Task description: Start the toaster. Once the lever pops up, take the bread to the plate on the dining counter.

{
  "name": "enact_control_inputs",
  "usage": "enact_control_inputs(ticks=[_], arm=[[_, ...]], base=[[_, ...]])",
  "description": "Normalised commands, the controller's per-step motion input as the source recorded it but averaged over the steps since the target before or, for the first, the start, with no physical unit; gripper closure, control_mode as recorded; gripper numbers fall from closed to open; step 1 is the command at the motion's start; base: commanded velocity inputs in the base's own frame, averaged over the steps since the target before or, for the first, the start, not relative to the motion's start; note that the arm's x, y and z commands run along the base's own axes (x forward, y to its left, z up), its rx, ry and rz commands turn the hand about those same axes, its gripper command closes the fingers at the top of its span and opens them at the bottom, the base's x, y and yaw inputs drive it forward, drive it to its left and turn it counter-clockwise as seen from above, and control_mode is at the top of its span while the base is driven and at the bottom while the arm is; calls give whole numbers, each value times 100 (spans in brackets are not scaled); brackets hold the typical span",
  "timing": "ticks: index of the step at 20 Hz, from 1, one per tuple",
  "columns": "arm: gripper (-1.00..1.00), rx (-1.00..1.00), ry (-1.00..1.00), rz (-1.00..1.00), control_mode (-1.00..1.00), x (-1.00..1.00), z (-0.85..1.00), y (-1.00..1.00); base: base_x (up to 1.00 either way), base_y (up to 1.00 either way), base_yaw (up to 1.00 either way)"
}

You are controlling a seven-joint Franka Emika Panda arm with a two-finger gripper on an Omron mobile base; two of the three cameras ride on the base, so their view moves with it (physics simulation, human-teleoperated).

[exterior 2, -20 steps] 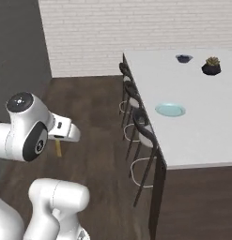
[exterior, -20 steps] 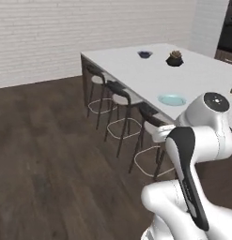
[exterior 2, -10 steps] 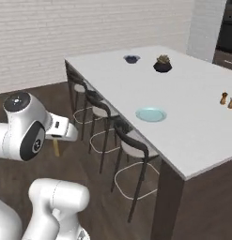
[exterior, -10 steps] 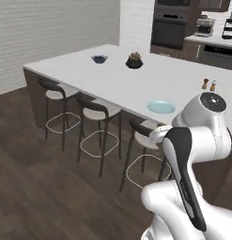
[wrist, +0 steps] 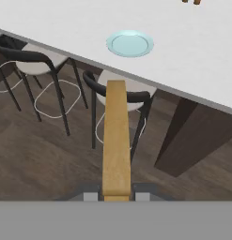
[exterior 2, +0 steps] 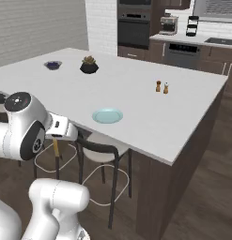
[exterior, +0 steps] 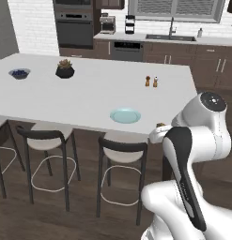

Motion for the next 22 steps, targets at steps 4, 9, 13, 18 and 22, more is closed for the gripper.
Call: enact_control_inputs(ticks=[4, 9, 13, 18, 22], arm=[[100, 0, 0, 0, 100, 0, 0, 0], [100, 0, 0, 0, 100, 0, 0, 0], [100, 0, 0, 0, 100, 0, 0, 0], [100, 0, 0, 0, 100, 0, 0, 0], [100, 0, 0, 0, 100, 0, 0, 0]], base=[[37, 60, -80], [28, 87, -66], [9, 100, -32], [25, 58, -3], [51, -4, 0]])
